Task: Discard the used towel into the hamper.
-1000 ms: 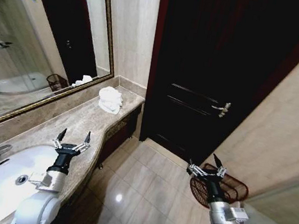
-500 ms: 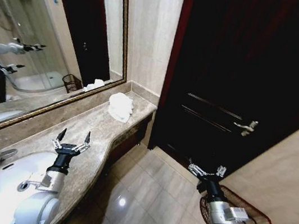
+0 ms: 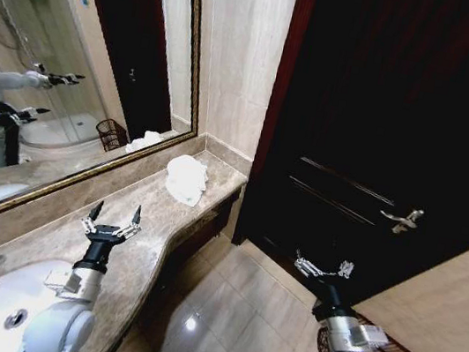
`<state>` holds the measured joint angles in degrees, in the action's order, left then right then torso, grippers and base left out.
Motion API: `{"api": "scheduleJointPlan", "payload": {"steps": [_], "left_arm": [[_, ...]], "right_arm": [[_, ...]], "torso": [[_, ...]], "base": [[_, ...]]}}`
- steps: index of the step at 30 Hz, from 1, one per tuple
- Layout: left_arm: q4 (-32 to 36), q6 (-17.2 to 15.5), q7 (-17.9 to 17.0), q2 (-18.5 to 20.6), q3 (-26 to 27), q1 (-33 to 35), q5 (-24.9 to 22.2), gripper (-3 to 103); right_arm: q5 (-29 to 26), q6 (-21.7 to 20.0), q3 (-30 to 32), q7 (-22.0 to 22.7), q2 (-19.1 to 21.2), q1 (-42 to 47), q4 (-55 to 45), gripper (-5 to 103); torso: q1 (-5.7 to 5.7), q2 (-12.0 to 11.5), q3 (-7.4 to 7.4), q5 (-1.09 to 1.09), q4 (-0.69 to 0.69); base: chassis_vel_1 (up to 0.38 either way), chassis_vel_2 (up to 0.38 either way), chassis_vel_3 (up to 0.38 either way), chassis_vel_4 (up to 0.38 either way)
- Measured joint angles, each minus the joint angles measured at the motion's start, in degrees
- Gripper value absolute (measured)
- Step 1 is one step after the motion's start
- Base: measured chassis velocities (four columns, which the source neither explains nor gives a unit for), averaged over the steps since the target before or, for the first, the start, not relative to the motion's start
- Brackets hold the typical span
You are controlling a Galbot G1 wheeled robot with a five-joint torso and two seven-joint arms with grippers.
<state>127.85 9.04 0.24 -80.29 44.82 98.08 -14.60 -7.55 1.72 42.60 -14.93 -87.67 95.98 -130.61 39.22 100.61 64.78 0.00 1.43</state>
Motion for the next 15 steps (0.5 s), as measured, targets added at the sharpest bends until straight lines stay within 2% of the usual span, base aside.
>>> {"api": "scheduleJointPlan", "payload": {"steps": [15], "left_arm": [[0.05, -1.19, -0.12, -0.04, 0.0, -0.05, 0.34, 100]], "right_arm": [[0.26, 0.47, -0.1, -0.1, -0.14, 0.17, 0.07, 100]], "torso": [[0.01, 0.0, 0.0, 0.0, 0.0]], "base": [[-0.145, 0.147, 0.149, -0.141]]}}
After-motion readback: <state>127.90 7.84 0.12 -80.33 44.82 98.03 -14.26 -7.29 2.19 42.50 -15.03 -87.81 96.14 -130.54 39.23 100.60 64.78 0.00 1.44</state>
